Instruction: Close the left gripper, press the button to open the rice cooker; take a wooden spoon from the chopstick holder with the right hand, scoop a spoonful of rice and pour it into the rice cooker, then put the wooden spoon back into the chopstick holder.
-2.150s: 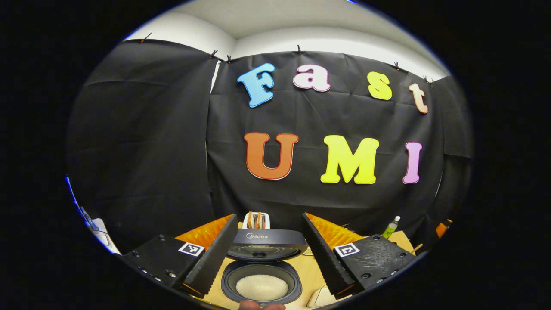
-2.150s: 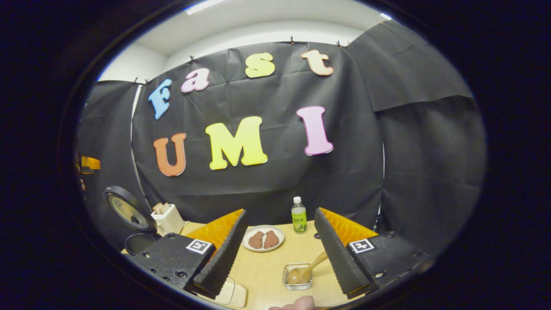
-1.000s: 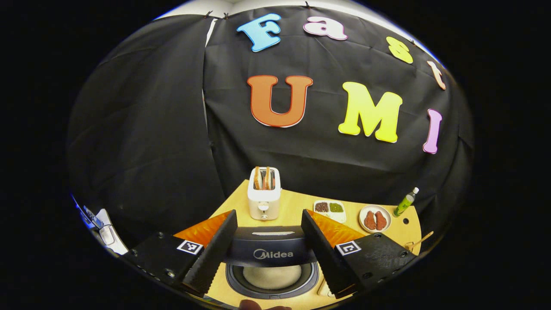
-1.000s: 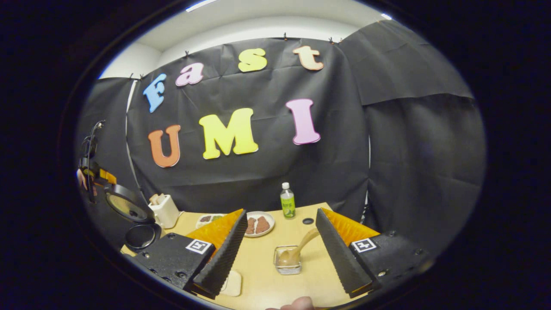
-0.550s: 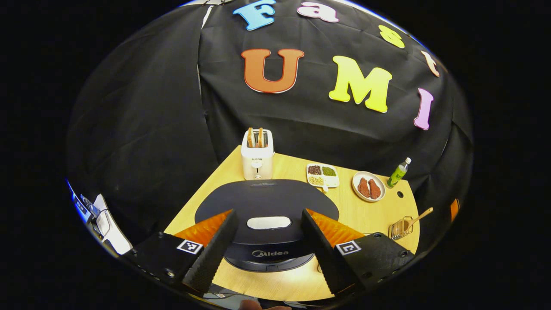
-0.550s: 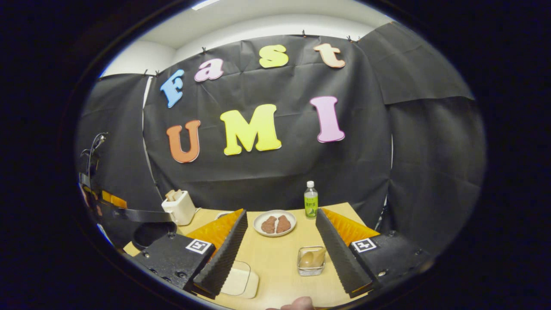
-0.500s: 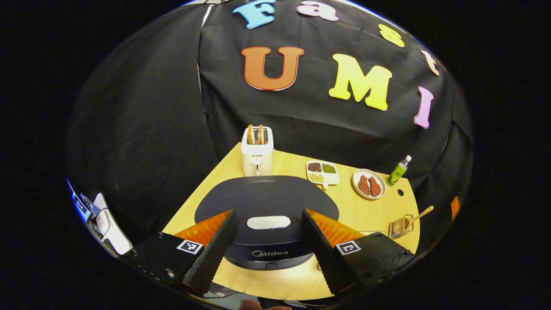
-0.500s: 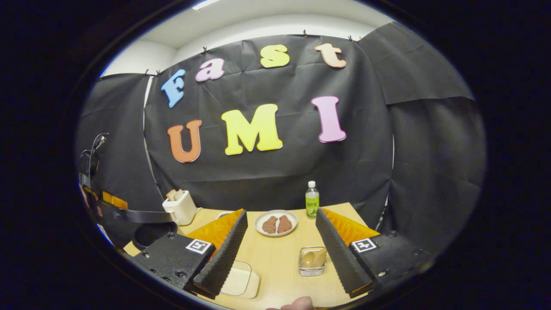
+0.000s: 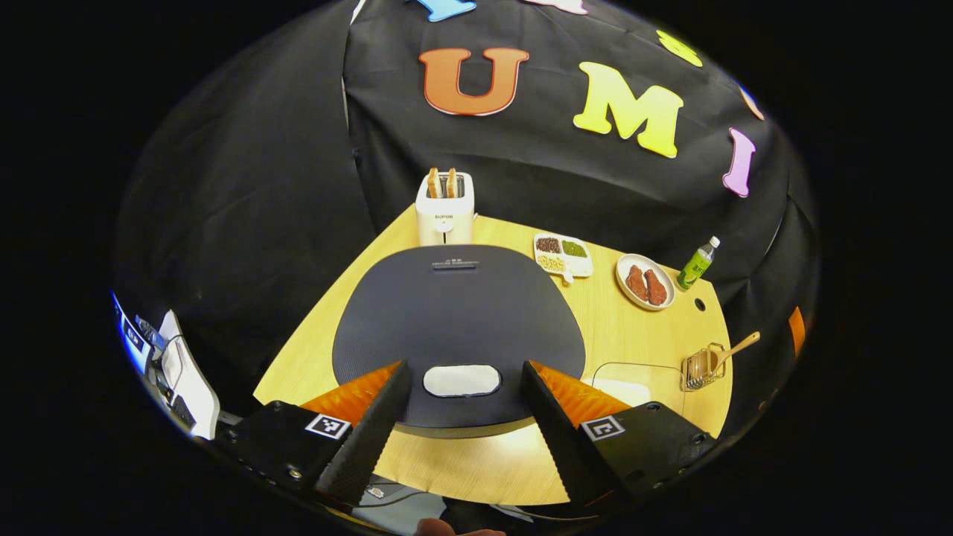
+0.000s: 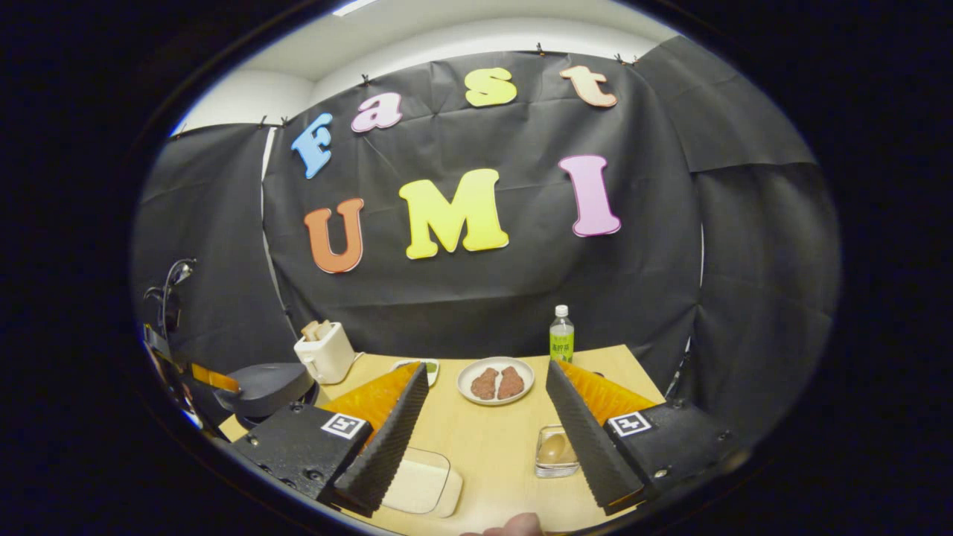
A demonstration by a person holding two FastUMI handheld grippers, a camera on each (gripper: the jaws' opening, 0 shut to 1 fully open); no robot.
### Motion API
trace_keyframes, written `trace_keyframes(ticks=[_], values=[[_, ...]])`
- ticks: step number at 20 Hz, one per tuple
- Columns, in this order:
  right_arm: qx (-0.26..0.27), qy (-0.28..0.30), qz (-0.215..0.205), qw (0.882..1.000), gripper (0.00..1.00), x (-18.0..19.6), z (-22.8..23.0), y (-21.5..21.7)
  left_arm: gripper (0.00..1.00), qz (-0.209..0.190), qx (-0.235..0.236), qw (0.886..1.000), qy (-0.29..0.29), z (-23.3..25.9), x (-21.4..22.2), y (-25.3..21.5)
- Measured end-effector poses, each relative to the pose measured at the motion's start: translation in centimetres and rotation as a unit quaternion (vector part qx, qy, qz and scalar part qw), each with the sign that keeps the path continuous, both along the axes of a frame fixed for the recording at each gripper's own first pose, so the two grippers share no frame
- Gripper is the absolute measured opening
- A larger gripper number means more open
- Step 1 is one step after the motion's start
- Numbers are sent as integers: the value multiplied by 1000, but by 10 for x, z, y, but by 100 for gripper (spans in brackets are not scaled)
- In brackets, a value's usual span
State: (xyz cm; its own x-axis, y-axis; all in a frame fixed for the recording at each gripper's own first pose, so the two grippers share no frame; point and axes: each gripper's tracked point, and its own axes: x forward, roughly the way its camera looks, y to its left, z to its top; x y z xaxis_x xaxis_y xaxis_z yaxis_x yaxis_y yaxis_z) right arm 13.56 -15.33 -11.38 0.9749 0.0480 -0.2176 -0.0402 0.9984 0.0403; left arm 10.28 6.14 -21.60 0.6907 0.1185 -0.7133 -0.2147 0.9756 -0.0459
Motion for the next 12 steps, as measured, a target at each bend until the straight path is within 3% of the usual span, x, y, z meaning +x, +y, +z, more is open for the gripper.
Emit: trace_keyframes(ticks=[1,2,7,8,9,12], values=[[-3,0,2,1000,100,1,1,0,97,3,-4,1000,8,-5,-3,0],[-5,1,5,1000,94,2,1,1,97,6,-9,1000,14,-10,-3,-1],[2,9,5,1000,94,5,-2,2,97,18,-23,999,37,-30,-7,-3],[9,13,0,1000,100,3,-5,2,98,18,-16,999,34,-27,-8,-2],[16,13,-2,1000,94,2,-5,5,98,17,-11,999,41,-37,-3,-5],[28,16,0,999,94,-2,-10,13,97,8,10,999,40,-38,-3,-4]])
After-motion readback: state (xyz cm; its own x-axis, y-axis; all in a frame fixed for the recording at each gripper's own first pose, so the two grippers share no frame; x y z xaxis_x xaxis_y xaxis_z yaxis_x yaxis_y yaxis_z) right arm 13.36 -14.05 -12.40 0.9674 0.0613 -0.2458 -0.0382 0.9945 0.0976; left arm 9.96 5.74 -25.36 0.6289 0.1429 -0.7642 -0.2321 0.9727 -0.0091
